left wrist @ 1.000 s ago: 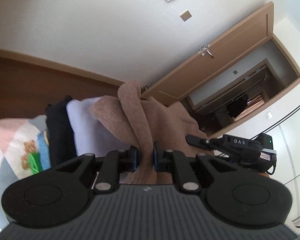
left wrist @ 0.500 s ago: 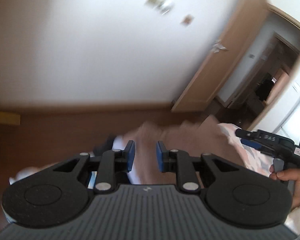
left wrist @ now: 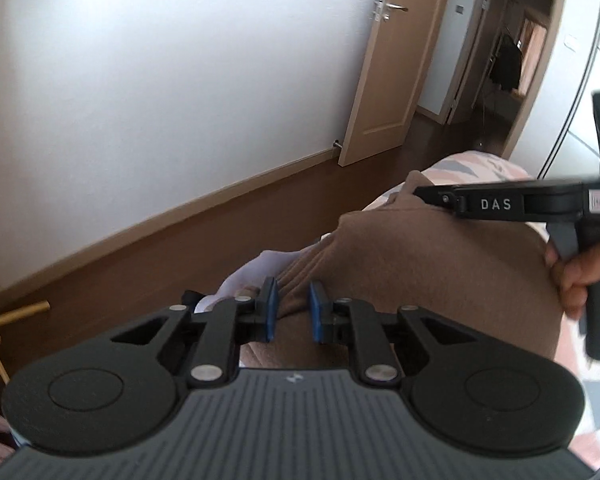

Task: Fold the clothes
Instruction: 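Carry the lifted sweater with both grippers toward the clothes stack, then lower the sweater onto the clothes stack and open both grippers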

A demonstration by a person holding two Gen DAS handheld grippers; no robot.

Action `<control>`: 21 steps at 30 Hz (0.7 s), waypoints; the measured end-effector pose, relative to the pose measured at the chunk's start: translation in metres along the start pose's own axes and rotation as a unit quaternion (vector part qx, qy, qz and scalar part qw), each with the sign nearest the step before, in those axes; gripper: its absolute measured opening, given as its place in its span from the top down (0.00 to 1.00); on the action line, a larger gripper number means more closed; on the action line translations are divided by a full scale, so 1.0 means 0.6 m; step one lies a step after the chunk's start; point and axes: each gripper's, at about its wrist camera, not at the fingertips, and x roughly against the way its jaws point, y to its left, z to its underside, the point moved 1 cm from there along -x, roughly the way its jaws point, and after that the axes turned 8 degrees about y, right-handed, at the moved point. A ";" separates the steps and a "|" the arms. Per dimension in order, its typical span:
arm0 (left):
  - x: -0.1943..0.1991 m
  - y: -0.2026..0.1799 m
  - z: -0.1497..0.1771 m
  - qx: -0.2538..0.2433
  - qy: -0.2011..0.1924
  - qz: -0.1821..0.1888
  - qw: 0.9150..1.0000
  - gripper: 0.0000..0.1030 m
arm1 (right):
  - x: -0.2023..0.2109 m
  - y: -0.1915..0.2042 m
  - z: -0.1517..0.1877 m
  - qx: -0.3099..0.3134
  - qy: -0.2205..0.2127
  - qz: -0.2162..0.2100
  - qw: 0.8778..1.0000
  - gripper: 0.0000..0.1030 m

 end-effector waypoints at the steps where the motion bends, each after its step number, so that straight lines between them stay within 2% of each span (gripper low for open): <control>1: 0.001 -0.006 -0.001 0.000 0.002 -0.001 1.000 0.86 | -0.006 -0.002 -0.002 0.002 0.011 -0.003 1.000 0.61; 6: 0.033 -0.021 -0.020 0.017 0.006 -0.007 1.000 0.85 | -0.006 0.001 0.008 0.004 0.018 0.003 1.000 0.60; 7: 0.045 -0.026 -0.022 0.015 0.003 -0.011 1.000 0.84 | 0.002 -0.001 0.006 -0.004 0.011 0.004 1.000 0.55; 10: 0.073 -0.036 -0.027 0.002 -0.006 -0.009 1.000 0.83 | 0.054 -0.005 0.001 -0.021 -0.038 0.005 0.999 0.55; 14: 0.106 -0.056 -0.005 -0.008 0.010 0.013 1.000 0.82 | 0.144 -0.010 0.020 -0.049 -0.086 -0.017 0.995 0.51; 17: 0.115 -0.073 0.017 -0.013 0.033 0.029 0.999 0.75 | 0.190 -0.002 0.065 -0.056 -0.082 -0.013 0.995 0.50; 21: 0.092 -0.081 0.039 -0.016 0.074 0.021 0.997 0.74 | 0.192 0.028 0.136 -0.040 -0.049 0.013 0.998 0.50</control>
